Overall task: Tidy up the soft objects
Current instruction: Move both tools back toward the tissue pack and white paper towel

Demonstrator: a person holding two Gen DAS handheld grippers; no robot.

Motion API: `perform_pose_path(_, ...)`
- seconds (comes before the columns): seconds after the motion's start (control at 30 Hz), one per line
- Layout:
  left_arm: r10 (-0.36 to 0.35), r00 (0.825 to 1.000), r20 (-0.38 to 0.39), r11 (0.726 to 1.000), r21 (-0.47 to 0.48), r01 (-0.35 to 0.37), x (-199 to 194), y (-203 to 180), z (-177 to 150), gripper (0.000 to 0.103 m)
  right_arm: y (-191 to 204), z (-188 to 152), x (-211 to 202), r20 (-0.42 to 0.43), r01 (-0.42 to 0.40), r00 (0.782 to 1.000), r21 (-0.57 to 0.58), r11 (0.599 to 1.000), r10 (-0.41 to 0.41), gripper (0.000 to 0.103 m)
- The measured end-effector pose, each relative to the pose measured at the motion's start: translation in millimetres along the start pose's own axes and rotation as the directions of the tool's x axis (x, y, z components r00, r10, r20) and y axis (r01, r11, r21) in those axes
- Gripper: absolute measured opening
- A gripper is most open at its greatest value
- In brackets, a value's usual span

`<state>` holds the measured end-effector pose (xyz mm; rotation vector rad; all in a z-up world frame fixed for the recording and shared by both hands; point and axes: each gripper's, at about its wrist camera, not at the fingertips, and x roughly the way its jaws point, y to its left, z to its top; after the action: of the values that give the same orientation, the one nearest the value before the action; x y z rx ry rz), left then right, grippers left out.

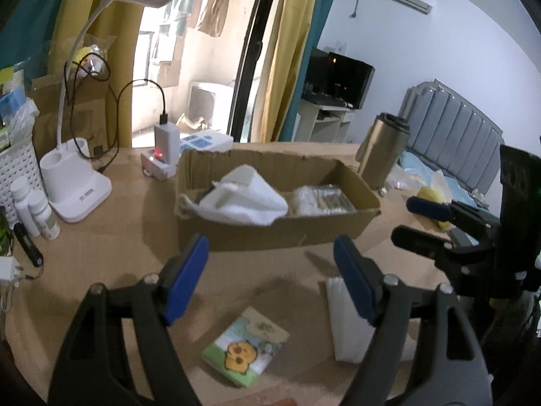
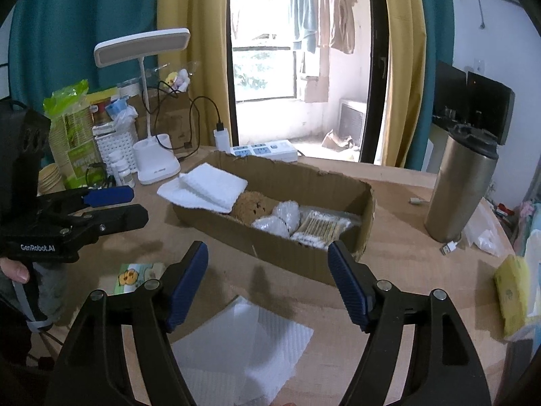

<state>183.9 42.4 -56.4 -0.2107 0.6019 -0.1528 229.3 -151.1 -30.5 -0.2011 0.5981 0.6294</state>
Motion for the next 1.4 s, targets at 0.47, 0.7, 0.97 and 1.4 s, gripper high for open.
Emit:
perform_pose_path(0.47,0.008,0.996,-0.086,1.000,-0.021,-0.010,6,3,-36,0.078,-1,-35,3,-0.083,-0.012,0.997,-0.008,1.000,0.011,0.077)
perform_pose_path(0.7,-0.004,0.993,-0.120,1.000,-0.030,0.000,9,6,-48,0.078,1,-49,6,-0.122,-0.030,0.992,-0.003,1.000,0.029,0.077)
perform_pose_path(0.97,-0.004,0.988,-0.152,0.999,-0.050,-0.003,13,14,-58,0.078,8,-58,16,-0.164,-0.082,0.983,0.014,0.997,0.083,0.077)
perform_pose_path(1.4,-0.001,0.984,-0.178,0.999,-0.042,-0.006,18,18,-65,0.078,19,-71,41,-0.302,-0.103,0.949,-0.014,0.995,0.094,0.077)
